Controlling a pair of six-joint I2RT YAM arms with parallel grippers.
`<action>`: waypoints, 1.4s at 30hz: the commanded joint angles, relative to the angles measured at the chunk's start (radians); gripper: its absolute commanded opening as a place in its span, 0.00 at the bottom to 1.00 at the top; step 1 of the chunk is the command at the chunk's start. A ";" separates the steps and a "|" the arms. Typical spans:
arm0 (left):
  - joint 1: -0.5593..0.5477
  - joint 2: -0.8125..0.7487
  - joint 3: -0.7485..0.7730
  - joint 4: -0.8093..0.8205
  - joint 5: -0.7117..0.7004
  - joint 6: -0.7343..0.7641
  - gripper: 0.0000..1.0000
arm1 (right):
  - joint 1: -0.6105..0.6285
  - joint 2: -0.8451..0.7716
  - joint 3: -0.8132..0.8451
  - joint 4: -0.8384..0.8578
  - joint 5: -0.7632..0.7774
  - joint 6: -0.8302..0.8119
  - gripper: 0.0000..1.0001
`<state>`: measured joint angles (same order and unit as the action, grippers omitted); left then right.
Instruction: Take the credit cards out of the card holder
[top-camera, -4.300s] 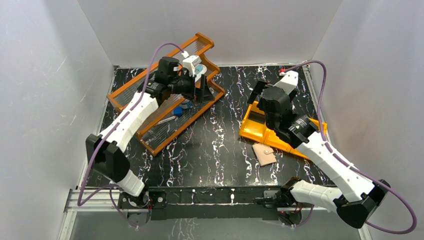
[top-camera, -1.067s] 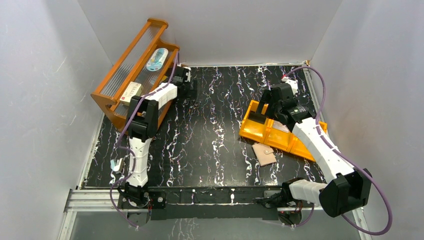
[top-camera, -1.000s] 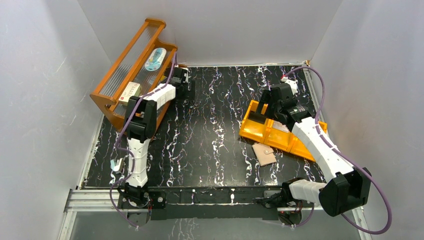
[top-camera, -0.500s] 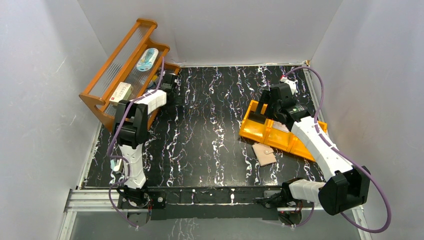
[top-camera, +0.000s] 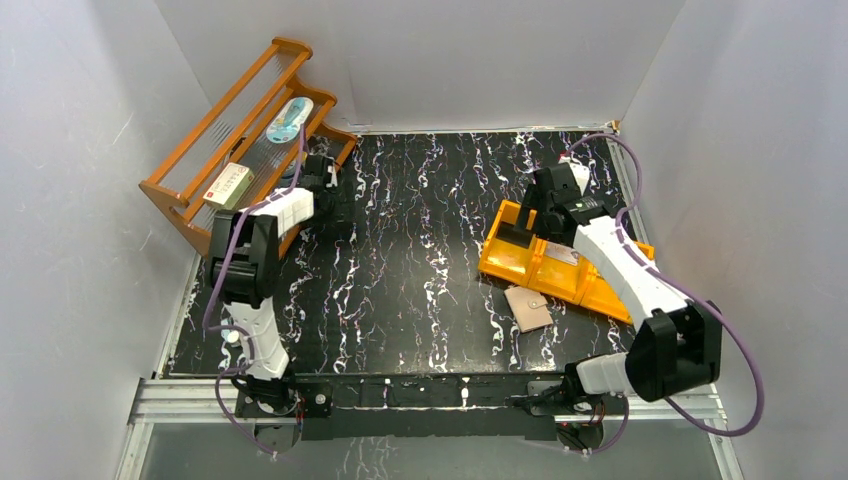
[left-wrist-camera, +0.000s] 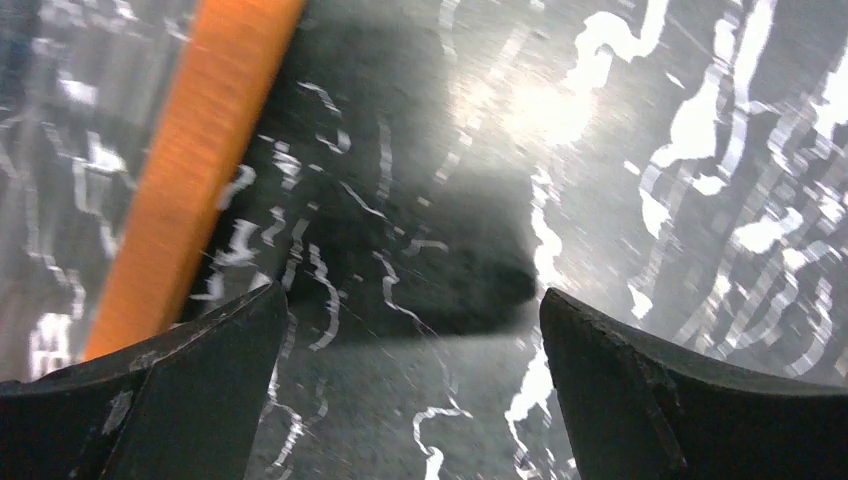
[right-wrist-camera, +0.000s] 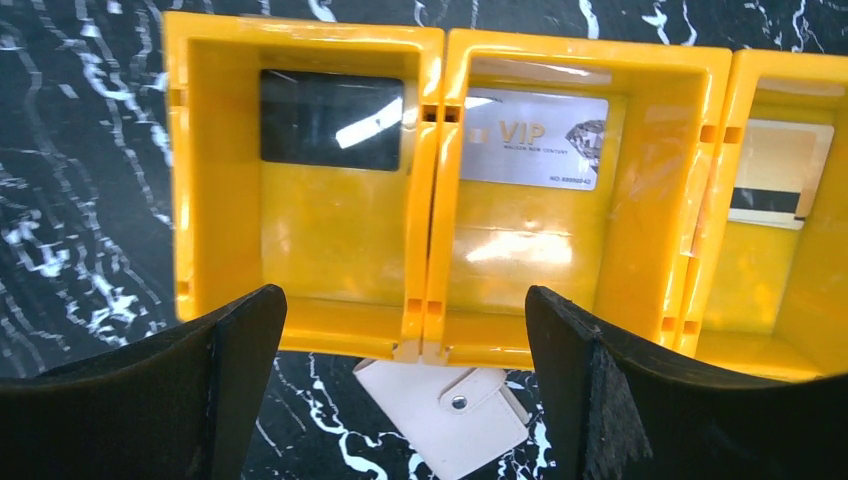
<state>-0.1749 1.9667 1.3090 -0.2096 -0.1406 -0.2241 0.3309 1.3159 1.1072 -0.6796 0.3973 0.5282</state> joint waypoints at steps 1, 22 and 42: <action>-0.055 -0.138 -0.054 0.011 0.194 0.018 0.98 | -0.045 0.056 0.062 -0.055 0.024 0.041 0.98; -0.138 -0.508 -0.247 0.049 0.400 -0.107 0.98 | -0.112 0.401 0.139 0.264 -0.469 -0.045 0.97; -0.138 -0.647 -0.291 -0.109 0.238 -0.131 0.98 | 0.266 0.885 0.723 0.080 -0.273 -0.127 0.93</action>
<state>-0.3161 1.3998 1.0229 -0.2611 0.1856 -0.3454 0.5423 2.1826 1.7714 -0.5579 0.0700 0.4110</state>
